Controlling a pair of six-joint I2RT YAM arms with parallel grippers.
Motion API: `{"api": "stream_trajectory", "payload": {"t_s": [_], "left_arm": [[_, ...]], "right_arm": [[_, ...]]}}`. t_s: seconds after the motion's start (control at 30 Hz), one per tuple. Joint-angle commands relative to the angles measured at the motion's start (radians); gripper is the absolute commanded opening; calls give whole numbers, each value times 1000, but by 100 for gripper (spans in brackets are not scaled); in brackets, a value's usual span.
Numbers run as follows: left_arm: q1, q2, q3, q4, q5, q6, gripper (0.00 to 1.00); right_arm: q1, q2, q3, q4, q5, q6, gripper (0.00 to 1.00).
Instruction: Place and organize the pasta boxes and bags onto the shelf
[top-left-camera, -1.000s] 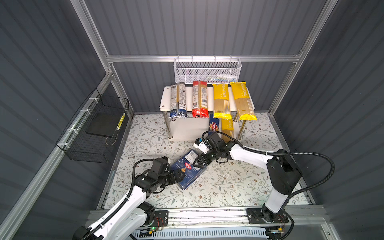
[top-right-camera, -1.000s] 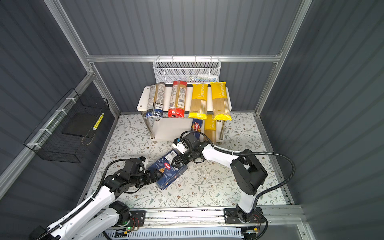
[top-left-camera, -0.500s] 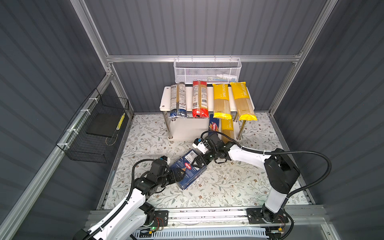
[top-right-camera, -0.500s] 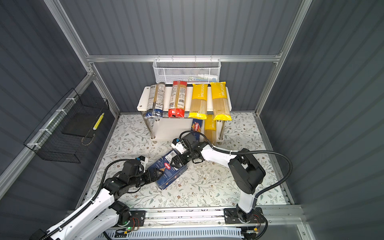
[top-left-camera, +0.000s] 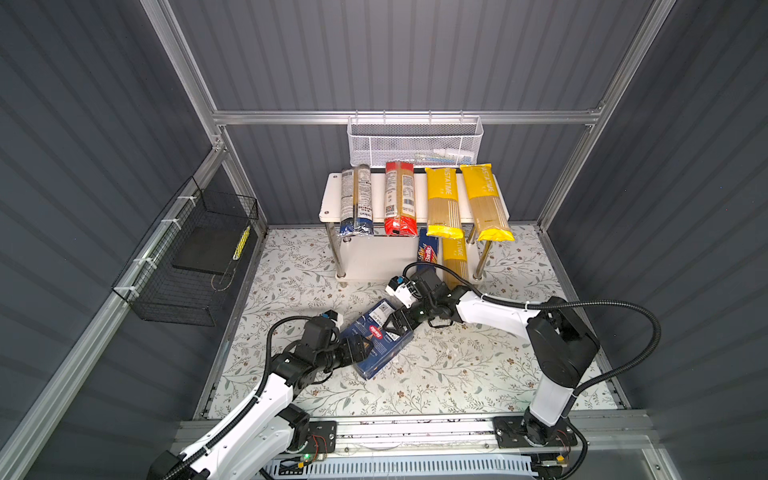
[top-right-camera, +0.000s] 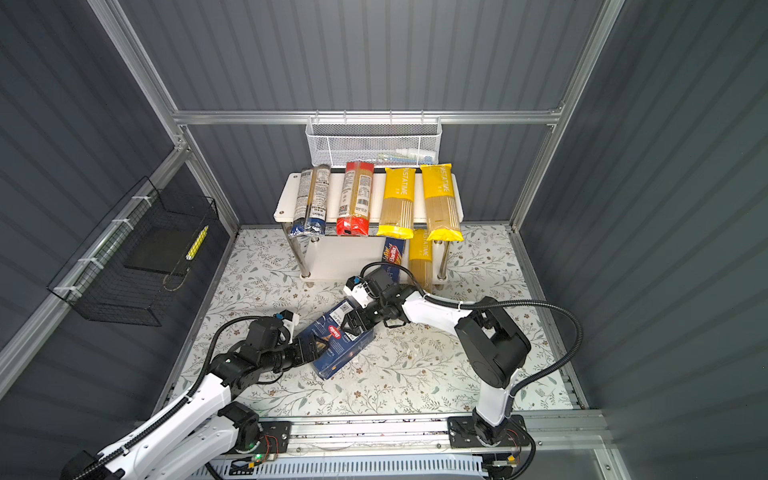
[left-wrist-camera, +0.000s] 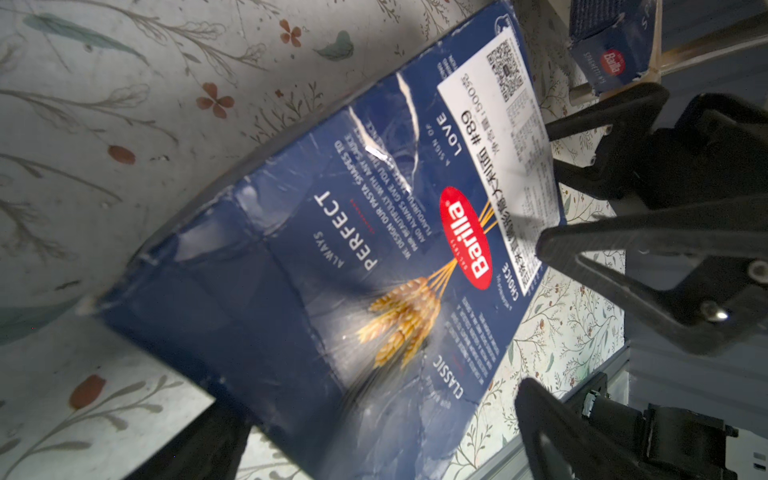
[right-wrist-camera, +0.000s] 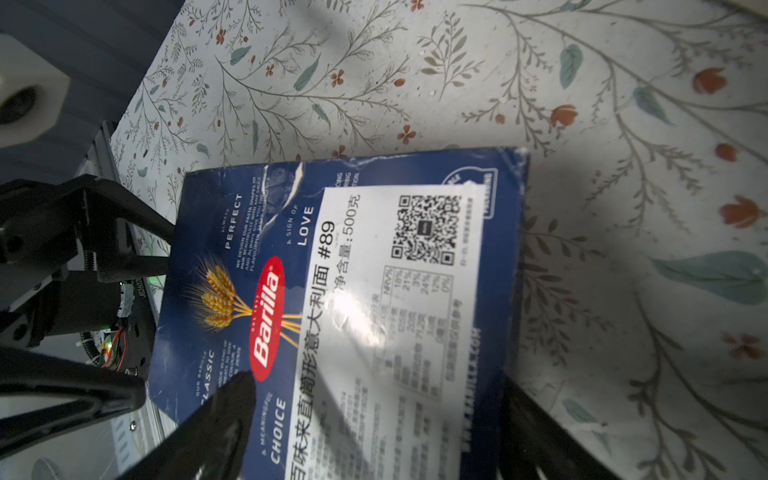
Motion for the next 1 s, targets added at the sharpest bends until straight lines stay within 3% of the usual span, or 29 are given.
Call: {"api": "stream_trajectory", "payload": {"t_s": [0.0, 0.43, 0.97], "left_arm": [[-5, -3, 53, -6, 18, 40, 99], [-6, -36, 81, 7, -27, 57, 99], [-6, 23, 182, 67, -70, 126, 99]], "right_arm": [[27, 7, -17, 81, -120, 54, 87], [69, 16, -21, 272, -193, 208, 83], [80, 12, 41, 295, -189, 205, 82]]}}
